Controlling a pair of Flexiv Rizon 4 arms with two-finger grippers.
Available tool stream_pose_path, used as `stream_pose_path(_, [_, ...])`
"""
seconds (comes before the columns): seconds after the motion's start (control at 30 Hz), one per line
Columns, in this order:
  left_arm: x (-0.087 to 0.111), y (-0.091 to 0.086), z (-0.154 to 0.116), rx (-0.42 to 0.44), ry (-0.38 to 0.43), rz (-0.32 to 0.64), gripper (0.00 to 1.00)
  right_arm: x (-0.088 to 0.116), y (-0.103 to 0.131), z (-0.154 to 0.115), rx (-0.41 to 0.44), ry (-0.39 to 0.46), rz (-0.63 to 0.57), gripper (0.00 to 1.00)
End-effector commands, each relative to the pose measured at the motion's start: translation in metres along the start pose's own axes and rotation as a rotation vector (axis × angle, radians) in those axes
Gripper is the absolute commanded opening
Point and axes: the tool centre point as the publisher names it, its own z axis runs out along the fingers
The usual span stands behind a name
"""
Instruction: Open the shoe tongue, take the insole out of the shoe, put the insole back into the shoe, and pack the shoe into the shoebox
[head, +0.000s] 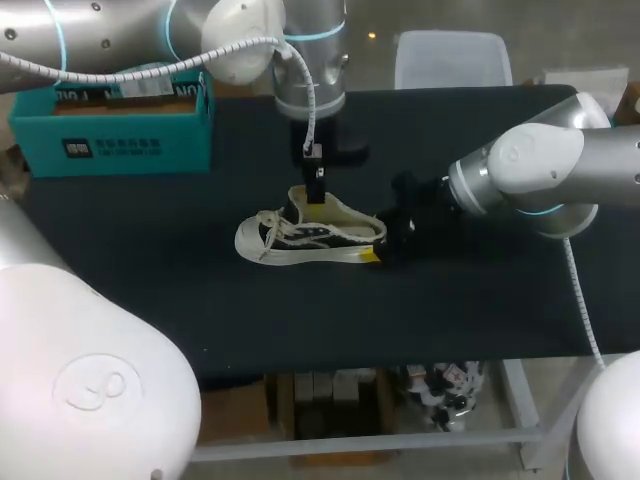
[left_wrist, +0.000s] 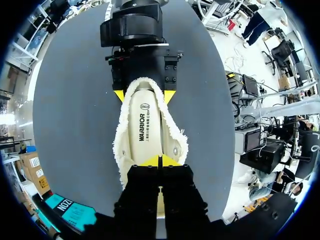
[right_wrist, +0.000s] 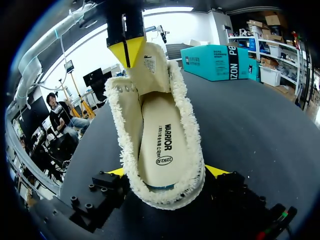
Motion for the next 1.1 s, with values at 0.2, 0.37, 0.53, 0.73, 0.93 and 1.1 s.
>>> stream_pose_path(0.2, [0.0, 0.005, 0.03, 0.013, -0.015, 0.059, 0.0, -0.002, -0.007, 0.001, -0.003, 0.003, 0.0, 0.0])
stream_pose_path(0.37, [-0.003, 0.006, 0.039, 0.029, -0.017, 0.086, 0.0, -0.002, -0.007, 0.001, -0.003, 0.003, 0.0, 0.0])
stream_pose_path(0.53, [-0.004, 0.007, 0.047, 0.037, 0.033, 0.087, 0.0, -0.002, -0.007, 0.001, -0.003, 0.003, 0.0, 0.0])
stream_pose_path(0.73, [0.002, 0.005, 0.054, 0.031, 0.028, 0.105, 0.0, -0.002, -0.007, 0.001, -0.003, 0.003, 0.0, 0.0])
stream_pose_path(0.93, [0.001, 0.003, 0.066, 0.02, 0.029, 0.08, 0.0, -0.002, -0.007, 0.001, -0.003, 0.003, 0.0, 0.0])
stream_pose_path(1.1, [0.002, -0.001, 0.076, -0.007, 0.048, 0.06, 0.0, -0.002, -0.007, 0.001, -0.003, 0.003, 0.0, 0.0])
